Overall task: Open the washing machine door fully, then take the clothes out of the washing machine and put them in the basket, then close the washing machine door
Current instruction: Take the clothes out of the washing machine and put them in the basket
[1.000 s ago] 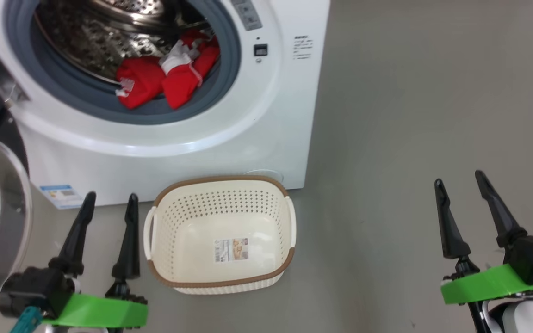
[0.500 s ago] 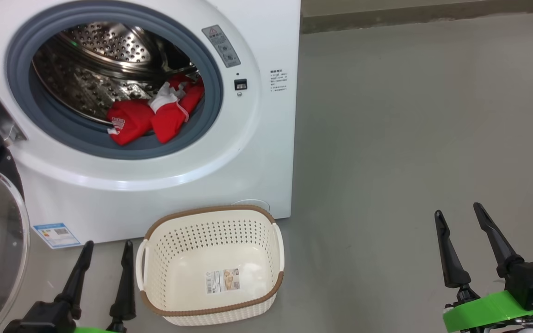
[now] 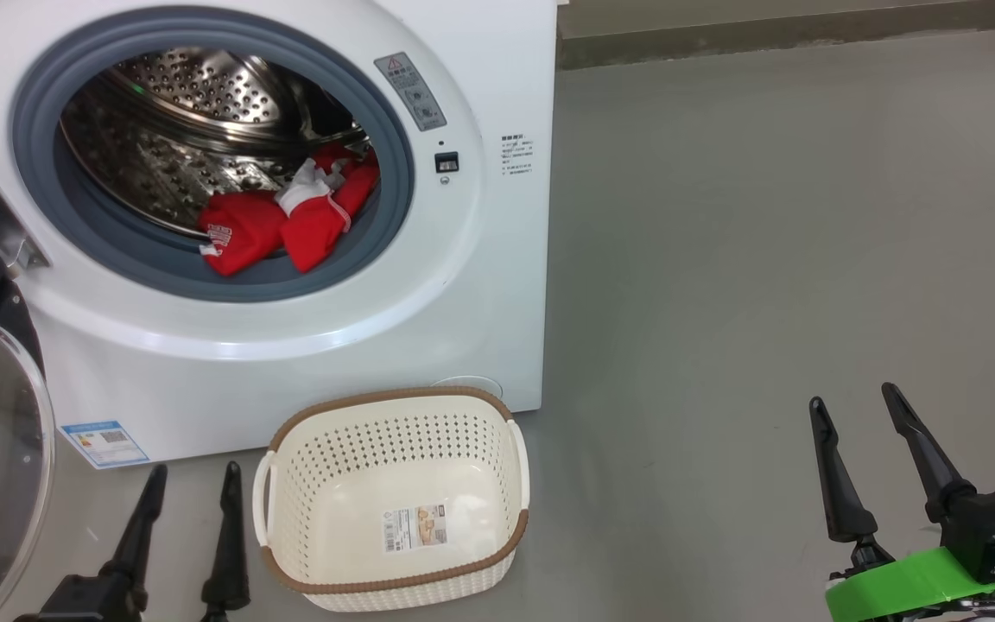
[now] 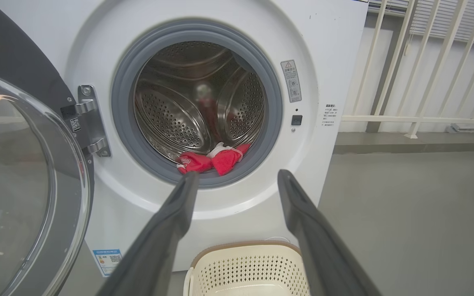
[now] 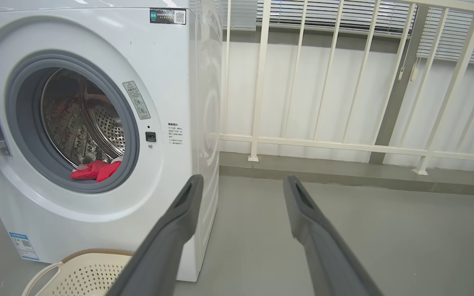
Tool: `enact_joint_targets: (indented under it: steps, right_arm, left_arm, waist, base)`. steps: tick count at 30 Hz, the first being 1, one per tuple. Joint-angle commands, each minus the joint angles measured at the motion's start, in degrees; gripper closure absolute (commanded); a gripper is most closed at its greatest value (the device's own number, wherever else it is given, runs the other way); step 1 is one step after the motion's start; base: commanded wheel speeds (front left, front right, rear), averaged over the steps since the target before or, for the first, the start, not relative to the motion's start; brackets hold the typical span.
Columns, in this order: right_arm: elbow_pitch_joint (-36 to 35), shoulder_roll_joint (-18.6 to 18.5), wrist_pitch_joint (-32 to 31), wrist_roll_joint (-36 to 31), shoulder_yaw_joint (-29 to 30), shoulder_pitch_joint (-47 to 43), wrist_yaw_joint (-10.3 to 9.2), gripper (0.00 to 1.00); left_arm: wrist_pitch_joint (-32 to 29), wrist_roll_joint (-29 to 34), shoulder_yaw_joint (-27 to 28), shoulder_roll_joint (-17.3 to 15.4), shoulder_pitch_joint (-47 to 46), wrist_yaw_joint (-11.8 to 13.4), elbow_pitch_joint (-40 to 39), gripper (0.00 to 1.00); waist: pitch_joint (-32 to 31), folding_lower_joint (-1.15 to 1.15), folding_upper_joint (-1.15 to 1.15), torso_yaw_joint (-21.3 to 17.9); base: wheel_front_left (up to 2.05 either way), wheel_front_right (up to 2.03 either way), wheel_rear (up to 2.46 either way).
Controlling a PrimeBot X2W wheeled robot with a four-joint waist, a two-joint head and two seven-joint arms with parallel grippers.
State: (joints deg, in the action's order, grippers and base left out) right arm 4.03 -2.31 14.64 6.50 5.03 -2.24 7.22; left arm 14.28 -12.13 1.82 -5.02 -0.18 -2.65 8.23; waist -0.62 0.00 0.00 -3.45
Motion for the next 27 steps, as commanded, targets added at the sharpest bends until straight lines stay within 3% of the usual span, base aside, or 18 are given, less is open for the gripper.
enact_joint_targets:
  steps: [1,10,27]
  right_arm:
    - [-1.4,-0.6,0.4,-0.2,-1.4,1.3,0.26,0.00]
    - [-1.4,-0.6,0.4,0.0,-1.8,1.4,0.26,0.00]
    - [-0.9,-0.6,0.4,-0.5,-2.0,1.6,0.26,0.00]
  left_arm:
    - [0.4,0.0,1.7,-1.1,-1.1,0.1,-1.2,0.00]
    - [-0.4,-0.3,1.0,-1.0,-1.5,0.7,-3.2,0.00]
    - [-0.1,-2.2,0.8,-0.6,-0.7,1.1,-5.8,0.00]
  waist:
    - [0.0,0.00,0.00,0.0]
    - [0.3,0.00,0.00,0.3]
    - [1.0,0.00,0.00,0.3]
  base:
    - [0.02,-0.02,0.00]
    - [0.70,-0.70,0.00]
    - [1.65,-1.65,0.00]
